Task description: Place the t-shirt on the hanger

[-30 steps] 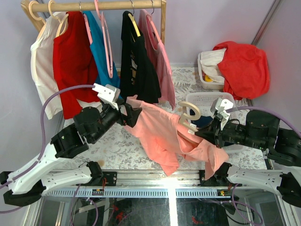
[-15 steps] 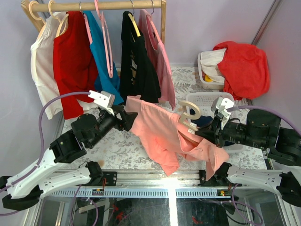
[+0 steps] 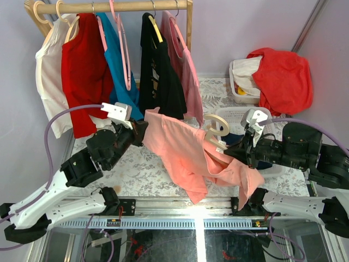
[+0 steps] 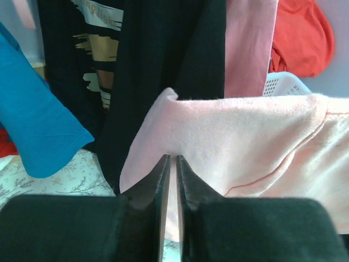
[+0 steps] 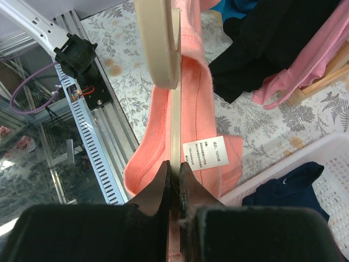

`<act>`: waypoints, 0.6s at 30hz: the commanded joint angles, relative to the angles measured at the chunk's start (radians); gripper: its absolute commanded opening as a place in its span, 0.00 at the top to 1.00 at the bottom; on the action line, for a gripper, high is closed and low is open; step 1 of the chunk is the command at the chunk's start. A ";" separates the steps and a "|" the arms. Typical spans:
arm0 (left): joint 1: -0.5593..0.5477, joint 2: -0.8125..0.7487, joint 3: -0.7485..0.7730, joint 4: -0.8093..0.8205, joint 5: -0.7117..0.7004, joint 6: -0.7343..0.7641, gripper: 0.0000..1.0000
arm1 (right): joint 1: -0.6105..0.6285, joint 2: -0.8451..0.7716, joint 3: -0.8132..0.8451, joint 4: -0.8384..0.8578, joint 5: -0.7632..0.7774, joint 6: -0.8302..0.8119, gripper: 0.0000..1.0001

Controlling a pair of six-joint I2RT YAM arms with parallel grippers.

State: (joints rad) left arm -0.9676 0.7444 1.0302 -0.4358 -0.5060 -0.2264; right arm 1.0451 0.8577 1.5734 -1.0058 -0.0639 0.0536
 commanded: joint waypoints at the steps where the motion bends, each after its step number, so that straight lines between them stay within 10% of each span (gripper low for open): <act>1: 0.007 -0.044 0.017 0.035 -0.050 0.008 0.80 | -0.002 0.005 0.061 0.036 0.011 -0.001 1.00; 4: 0.007 -0.088 -0.027 0.067 0.033 0.005 0.33 | -0.002 0.010 0.071 0.029 0.008 -0.004 1.00; 6: 0.007 -0.099 -0.046 0.078 0.092 0.002 0.20 | -0.002 0.012 0.072 0.029 0.005 -0.005 1.00; 18: 0.045 -0.007 -0.128 0.205 0.228 0.016 0.18 | -0.002 0.009 0.118 0.011 -0.026 -0.006 1.00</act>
State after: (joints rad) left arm -0.9478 0.7349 0.9184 -0.3531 -0.3431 -0.2260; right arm 1.0451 0.8749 1.6371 -1.0241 -0.0727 0.0532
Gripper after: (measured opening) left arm 0.840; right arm 0.049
